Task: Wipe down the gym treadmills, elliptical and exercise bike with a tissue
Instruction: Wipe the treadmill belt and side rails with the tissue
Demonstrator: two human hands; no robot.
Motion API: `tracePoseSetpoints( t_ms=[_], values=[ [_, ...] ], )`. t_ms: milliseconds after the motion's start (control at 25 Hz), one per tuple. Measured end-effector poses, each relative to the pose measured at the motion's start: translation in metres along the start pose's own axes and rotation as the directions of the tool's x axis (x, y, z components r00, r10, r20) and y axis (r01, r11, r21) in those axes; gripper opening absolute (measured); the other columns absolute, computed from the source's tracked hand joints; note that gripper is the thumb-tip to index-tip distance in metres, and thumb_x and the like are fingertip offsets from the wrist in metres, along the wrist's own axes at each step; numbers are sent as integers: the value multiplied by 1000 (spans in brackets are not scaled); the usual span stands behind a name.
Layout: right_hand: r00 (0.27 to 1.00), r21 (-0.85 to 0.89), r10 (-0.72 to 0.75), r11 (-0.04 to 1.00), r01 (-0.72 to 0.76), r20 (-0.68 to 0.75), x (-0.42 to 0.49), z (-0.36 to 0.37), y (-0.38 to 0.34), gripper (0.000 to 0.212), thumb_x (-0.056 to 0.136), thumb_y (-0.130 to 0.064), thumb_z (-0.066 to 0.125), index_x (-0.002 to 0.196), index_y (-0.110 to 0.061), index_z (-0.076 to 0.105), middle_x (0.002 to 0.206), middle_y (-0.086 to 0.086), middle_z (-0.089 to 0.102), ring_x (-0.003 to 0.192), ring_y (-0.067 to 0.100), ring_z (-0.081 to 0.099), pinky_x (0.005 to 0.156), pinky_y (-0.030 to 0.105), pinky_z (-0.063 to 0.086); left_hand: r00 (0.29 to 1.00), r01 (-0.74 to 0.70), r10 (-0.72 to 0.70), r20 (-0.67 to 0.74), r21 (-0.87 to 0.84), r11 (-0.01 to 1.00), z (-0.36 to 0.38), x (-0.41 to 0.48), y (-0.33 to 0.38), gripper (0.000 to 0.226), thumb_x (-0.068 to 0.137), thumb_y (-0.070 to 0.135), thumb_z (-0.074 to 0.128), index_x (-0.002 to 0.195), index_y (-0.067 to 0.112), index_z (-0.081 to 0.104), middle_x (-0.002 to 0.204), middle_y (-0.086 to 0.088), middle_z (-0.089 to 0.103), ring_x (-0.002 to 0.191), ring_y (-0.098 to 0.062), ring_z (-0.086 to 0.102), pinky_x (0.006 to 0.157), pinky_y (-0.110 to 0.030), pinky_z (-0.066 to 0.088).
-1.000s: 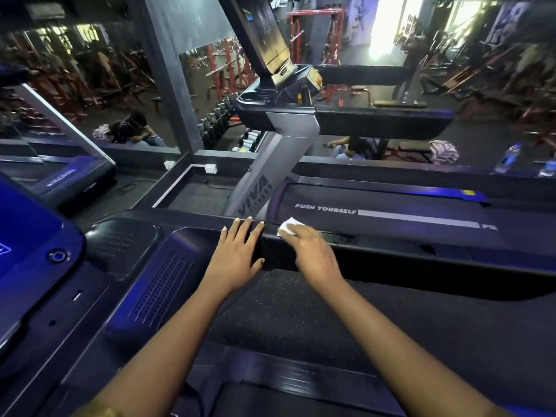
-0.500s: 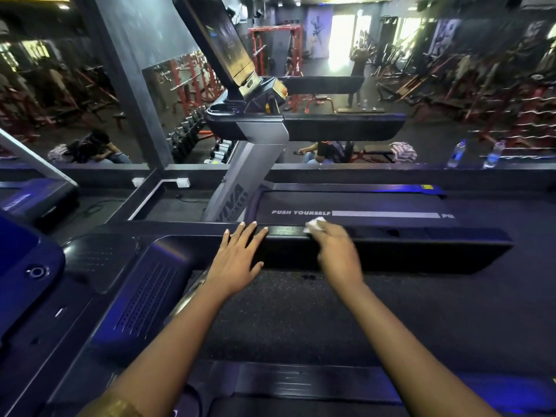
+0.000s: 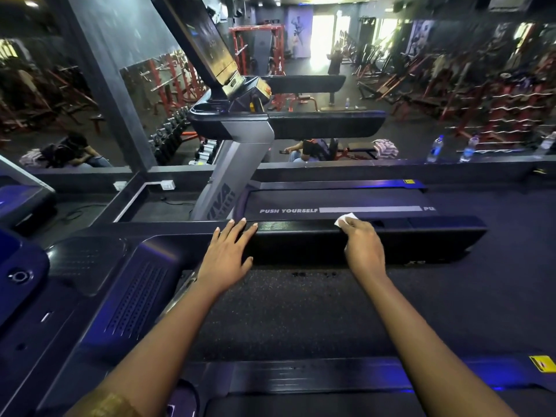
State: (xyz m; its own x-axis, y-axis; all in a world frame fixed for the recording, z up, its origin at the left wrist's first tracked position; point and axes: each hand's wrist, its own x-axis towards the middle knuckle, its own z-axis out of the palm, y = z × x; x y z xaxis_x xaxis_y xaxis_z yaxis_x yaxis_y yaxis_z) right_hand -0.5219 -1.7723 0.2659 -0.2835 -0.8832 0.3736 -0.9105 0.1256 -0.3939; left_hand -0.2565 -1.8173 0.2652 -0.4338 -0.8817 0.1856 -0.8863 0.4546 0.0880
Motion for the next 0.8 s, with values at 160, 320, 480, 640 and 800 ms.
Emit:
tracePoseSetpoints(
  t_ms=[160, 320, 480, 640, 800],
  values=[
    [963, 139, -262, 957, 253, 55, -22, 20, -61, 45, 89, 6, 46, 132, -7, 51, 142, 11, 44, 134, 26, 35, 108, 32, 29, 1000, -3, 3, 19, 26, 1000, 1, -2, 1, 75, 93, 34, 55, 152, 27, 10, 160, -3, 10, 148, -23, 3, 119, -42, 3],
    [870, 130, -493, 864, 486, 27, -27, 42, -76, 44, 61, 7, 62, 103, -6, 71, 113, 11, 67, 105, 25, 64, 72, 32, 58, 999, -7, 5, 47, 37, 999, -1, -3, 1, 75, 94, 35, 53, 152, 27, 5, 161, -2, 5, 148, -22, 0, 119, -41, 1],
    [889, 29, -458, 888, 459, -14, -27, 29, -21, 51, 56, 13, 65, 104, -5, 71, 113, 10, 67, 103, 27, 65, 74, 36, 57, 999, 3, -5, 45, 30, 1000, -3, -2, 8, 73, 96, 36, 50, 153, 25, 6, 160, -3, 4, 148, -23, -2, 118, -41, 0],
    [946, -14, -322, 947, 322, -22, -34, 7, 20, 71, 44, 27, 72, 108, -4, 69, 114, 11, 66, 105, 29, 64, 77, 38, 55, 989, -148, 147, 13, 35, 988, -1, 11, 30, 69, 96, 35, 49, 152, 25, 11, 160, -2, 9, 148, -22, 3, 118, -40, -1],
    [981, 78, -159, 983, 169, -115, -27, -6, 28, 65, 48, 29, 66, 106, 0, 69, 109, 17, 67, 101, 33, 64, 84, 46, 53, 969, -247, 247, 24, 6, 969, 1, 44, 58, 71, 97, 39, 47, 152, 26, 5, 160, -1, 6, 148, -20, 1, 119, -40, -3]
  ],
)
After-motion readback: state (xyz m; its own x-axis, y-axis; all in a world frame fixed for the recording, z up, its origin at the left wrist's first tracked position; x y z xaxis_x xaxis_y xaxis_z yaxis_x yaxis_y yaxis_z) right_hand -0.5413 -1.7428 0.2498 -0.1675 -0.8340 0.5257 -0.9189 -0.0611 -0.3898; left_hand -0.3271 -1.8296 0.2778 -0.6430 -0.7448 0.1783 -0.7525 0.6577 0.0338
